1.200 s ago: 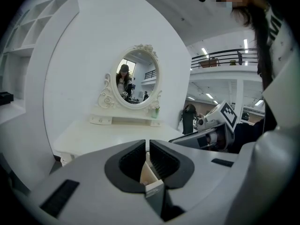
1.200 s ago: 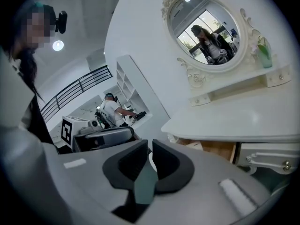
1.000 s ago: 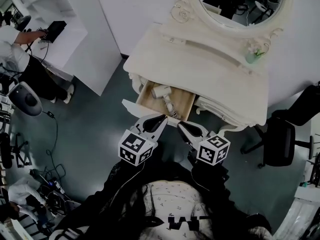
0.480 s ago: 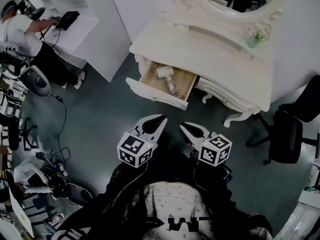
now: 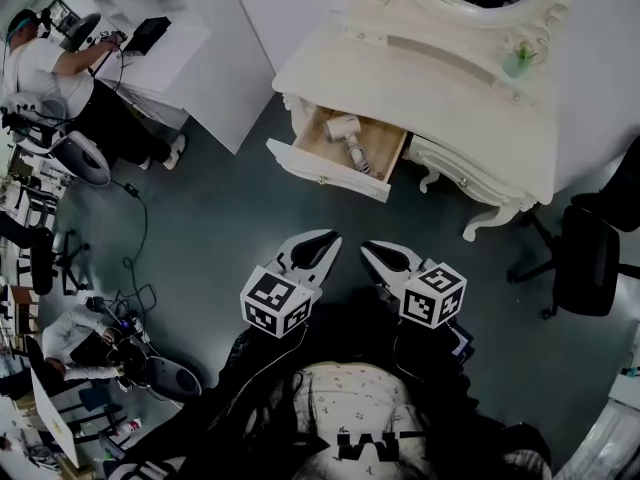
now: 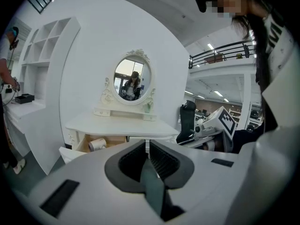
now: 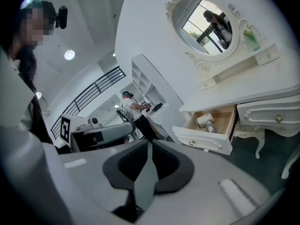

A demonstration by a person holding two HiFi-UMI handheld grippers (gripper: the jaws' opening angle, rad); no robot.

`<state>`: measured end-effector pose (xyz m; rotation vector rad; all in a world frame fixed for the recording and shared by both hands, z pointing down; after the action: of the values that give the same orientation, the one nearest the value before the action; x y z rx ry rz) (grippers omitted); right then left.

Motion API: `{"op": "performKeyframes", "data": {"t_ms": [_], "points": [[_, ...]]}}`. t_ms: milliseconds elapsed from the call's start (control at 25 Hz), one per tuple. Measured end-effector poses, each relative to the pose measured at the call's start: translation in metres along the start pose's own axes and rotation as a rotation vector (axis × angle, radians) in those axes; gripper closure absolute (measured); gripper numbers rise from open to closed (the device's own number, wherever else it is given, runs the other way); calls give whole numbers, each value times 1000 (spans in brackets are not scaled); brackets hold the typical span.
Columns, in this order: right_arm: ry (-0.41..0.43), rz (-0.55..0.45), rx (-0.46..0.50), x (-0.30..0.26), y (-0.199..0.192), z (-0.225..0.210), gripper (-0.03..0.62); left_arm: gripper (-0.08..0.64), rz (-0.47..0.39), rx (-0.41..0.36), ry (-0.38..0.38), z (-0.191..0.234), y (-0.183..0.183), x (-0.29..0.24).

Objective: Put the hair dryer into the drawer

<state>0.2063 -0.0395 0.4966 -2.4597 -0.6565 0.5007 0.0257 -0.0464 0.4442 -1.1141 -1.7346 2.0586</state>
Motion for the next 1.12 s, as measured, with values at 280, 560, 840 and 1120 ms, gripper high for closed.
{"op": "performKeyframes", "data": {"t_ms": [280,560,840,1120], "points": [[-19,8,37,-14,-25,27,561,534,-3,10,-6,-1,-21,38],[-45,7,43,-31,-70,68,561,534,-17,13,-24,0,-43,91],[-107,-32,66,-34,-112,106,580,534,-39,2,-70,-5,-65,135],[-146,-52,91,-31,-140,130,583,534,-64,-17,-122,-14,-77,159]]}}
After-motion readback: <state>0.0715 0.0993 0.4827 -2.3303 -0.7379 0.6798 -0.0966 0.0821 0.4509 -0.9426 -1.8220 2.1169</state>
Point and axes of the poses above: the fingertips, and each gripper's own axes: x backward along the fingers, z to its left, y out of its top, the point moved 9 cm from there along x, backward along the fingers, and after that the axes turned 12 degrees about -x, right-handed, at the moved point
